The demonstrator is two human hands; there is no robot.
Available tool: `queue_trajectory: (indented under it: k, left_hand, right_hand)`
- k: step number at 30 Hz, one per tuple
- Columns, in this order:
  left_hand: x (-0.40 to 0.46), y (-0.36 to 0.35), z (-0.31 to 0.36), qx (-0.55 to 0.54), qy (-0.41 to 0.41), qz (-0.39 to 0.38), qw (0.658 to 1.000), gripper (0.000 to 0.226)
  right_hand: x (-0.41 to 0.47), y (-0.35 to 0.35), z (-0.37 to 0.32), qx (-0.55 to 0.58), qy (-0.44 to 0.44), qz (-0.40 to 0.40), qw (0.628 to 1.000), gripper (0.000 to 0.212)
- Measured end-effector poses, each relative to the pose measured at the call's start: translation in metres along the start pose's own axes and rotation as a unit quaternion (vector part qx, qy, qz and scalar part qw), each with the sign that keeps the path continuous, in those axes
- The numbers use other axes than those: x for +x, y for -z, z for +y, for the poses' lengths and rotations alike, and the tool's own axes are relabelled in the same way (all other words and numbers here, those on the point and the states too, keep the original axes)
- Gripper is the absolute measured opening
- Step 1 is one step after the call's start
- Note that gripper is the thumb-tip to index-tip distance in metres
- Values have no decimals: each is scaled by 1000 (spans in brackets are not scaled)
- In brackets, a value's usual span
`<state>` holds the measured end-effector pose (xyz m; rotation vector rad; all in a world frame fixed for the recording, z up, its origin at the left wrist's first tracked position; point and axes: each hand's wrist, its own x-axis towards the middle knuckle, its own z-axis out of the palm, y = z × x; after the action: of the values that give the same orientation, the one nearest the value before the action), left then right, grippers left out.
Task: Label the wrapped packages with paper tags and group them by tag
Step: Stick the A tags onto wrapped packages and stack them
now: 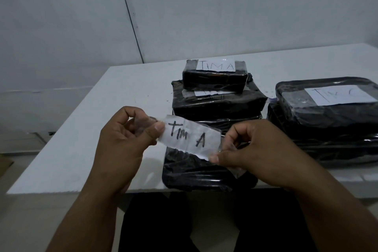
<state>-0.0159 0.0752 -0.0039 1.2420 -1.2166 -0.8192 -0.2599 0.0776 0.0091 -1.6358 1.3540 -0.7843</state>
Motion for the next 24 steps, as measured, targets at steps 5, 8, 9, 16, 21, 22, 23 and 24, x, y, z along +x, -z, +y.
queue_trajectory:
  k: [5, 8, 9, 16, 21, 22, 23, 24]
  left_hand:
    - [3, 2, 0, -17, -3, -6, 1000, 32]
    - [5, 4, -2, -21, -7, -9, 1000, 28]
    - [5, 4, -2, -23, -7, -10, 1000, 28]
    - [4, 2, -2, -33, -11, -1, 999, 26]
    - [6, 5, -2, -32, -12, 8, 999, 36]
    - [7, 7, -2, -36, -15, 8, 999, 34]
    - [9, 10, -2, -36, -17, 9, 999, 30]
    - [9, 11, -2, -33, -18, 9, 999, 28]
  right_hand:
    - [2, 0, -2, 31, -20, 16, 999, 34]
    - [2, 0, -2, 34, -30, 17, 999, 35]
    - [3, -1, -1, 36, -31, 18, 999, 36]
    - [3, -1, 0, 45, -34, 25, 998, 35]
    - [5, -2, 2, 57, -27, 46, 997, 40]
    - [5, -2, 2, 63, -24, 50, 997, 42]
    - [6, -2, 2, 69, -21, 50, 996, 44]
    - [6, -2, 2, 75, -16, 44, 996, 43]
